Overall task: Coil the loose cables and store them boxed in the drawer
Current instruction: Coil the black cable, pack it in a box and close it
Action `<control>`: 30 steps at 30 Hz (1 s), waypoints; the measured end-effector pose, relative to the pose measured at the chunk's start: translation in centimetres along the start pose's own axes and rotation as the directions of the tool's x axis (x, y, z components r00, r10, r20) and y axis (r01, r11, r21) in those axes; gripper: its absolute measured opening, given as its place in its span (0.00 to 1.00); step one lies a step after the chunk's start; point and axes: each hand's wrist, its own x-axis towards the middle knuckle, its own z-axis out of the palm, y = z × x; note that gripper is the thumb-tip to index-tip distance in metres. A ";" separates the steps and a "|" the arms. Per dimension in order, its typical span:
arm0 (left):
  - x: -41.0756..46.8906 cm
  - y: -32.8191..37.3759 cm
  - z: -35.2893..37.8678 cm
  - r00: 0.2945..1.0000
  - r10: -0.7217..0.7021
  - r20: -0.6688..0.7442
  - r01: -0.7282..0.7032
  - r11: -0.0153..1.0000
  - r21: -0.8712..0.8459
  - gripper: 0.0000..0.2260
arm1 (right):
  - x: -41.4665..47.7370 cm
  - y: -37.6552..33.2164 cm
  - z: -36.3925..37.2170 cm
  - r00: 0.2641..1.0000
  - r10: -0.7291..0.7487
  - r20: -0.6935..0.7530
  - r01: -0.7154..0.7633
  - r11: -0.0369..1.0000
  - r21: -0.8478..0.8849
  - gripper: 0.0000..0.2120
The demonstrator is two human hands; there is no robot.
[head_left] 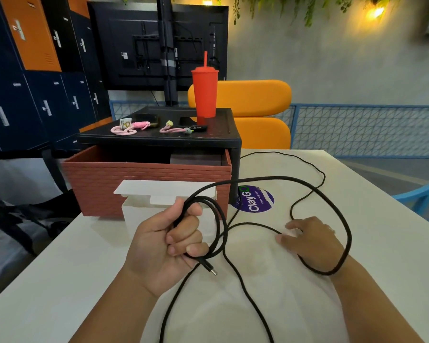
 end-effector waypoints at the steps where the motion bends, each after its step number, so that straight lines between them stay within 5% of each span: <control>1: -0.1 0.0 -0.1 1.000 -0.006 -0.005 0.006 1.000 -0.001 0.21 | -0.1 -0.4 0.1 1.000 -0.017 0.001 0.017 0.999 -0.039 0.18; 7: -0.2 -0.1 -0.3 0.999 -0.017 -0.037 0.017 1.000 -0.008 0.21 | 0.2 -1.6 -0.3 0.999 0.014 0.033 -0.007 0.981 -0.193 0.04; 10: -0.2 0.2 -0.4 0.998 -0.035 -0.043 0.034 0.999 -0.018 0.21 | 0.4 -0.5 -0.8 0.970 0.130 -0.208 -0.133 0.991 0.001 0.08; 15: 0.0 0.4 -0.9 0.999 -0.025 -0.037 0.025 1.000 -0.011 0.17 | 0.1 1.6 -4.0 0.718 0.467 -0.516 -0.238 0.861 0.449 0.20; 19: -0.3 0.1 0.9 0.924 0.059 -0.377 0.035 0.971 0.238 0.12 | 0.0 2.0 -5.4 0.606 0.525 -0.597 -0.173 0.820 0.545 0.23; 24: -0.1 -0.4 2.7 0.822 -0.182 -0.539 0.514 0.646 0.565 0.15 | 0.3 1.9 -4.3 0.812 0.352 -0.465 -0.292 0.936 0.198 0.24; 27: -0.2 -0.4 2.6 0.812 -0.205 -0.546 0.529 0.654 0.541 0.14 | 0.0 0.9 -3.7 0.899 0.247 -0.361 -0.298 0.950 -0.093 0.25; 30: -0.3 0.1 2.1 0.866 -0.136 -0.481 0.386 0.793 0.471 0.12 | -0.6 -0.6 -3.5 0.951 -0.131 -0.281 0.026 0.937 -0.349 0.22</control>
